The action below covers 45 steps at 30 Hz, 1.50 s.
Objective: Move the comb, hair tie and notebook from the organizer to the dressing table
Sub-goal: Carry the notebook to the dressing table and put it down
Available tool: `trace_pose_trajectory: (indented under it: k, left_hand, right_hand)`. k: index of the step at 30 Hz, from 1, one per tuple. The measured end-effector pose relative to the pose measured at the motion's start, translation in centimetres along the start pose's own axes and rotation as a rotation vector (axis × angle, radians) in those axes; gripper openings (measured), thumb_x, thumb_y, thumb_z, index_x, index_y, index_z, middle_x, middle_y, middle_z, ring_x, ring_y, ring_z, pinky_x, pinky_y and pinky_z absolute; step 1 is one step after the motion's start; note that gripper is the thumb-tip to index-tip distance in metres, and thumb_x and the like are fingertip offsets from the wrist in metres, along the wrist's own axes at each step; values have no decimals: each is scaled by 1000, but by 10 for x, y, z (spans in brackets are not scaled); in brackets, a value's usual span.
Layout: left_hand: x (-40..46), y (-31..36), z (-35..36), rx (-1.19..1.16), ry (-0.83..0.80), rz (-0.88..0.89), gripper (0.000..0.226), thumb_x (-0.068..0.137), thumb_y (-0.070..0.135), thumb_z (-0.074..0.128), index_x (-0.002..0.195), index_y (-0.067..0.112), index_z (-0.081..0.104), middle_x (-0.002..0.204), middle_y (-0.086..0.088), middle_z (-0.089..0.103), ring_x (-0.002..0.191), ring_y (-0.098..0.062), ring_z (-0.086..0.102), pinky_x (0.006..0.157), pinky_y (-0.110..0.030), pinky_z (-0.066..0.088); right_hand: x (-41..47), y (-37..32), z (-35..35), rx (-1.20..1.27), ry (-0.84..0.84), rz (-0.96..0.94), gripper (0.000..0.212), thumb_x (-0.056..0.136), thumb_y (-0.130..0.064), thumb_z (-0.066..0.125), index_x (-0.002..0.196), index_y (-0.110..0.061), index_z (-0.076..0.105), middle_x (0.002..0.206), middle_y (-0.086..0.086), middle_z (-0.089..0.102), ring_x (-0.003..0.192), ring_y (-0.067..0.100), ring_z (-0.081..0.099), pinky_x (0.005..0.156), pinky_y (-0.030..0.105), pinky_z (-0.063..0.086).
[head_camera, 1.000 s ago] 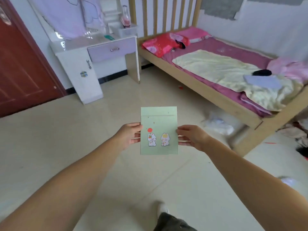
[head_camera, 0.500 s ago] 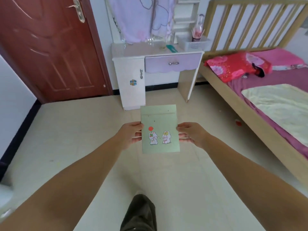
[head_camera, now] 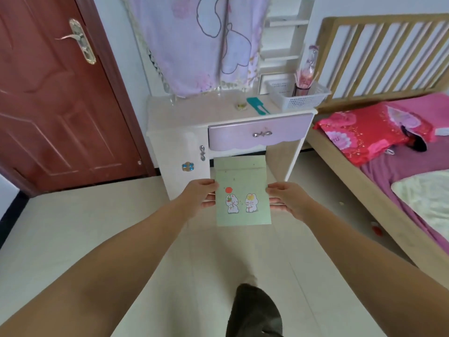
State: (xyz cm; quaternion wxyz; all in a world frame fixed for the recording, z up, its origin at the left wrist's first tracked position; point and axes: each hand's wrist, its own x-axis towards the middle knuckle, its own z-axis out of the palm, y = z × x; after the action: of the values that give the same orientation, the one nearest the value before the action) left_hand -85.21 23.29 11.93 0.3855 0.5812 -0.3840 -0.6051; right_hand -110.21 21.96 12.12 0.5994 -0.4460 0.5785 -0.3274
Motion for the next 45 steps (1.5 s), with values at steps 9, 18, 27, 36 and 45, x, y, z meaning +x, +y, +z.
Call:
trace_pose_trajectory:
  k: [9,18,27,36,45]
  left_hand:
    - [208,92,-14,-37,136,-77,14,89,14,56,100,13,64,86,-3,69,73,-16,64,65,-25,52]
    - [407,152,-79,123,177,-79,12,89,10,53,93,6,64,82,-9,67,66,-17,63,63,-26,55]
    - [569,196,-106,343,198,-176,22,86,18,58,67,8,51,83,-14,64,68,-25,64,57,-30,55]
    - [651,187,-110,663,118,-276,32,71,34,69,60,13,47,66,-2,57,62,-19,55,59,-30,47]
    - [664,185,-119,977,-35,-259,40,80,41,60,57,16,39,66,-1,49,72,-25,53,53,-28,34]
  right_hand:
    - [233,-99,-24,-79,-72,67,8,87,-9,63,94,-12,65,92,10,72,80,20,69,73,30,56]
    - [447,-164,14,-243,-53,50,15,87,-10,61,100,-4,65,101,14,70,91,26,67,83,35,55]
    - [595,-207,37,-634,46,41,36,88,-29,60,108,1,62,107,14,67,88,25,64,75,32,51]
    - [679,-202,39,-846,-53,154,34,89,-33,59,106,-3,62,97,15,70,76,28,71,79,43,57]
    - [695,-211,42,-1134,-170,253,37,90,-37,56,90,-1,65,83,14,73,69,23,72,74,39,59]
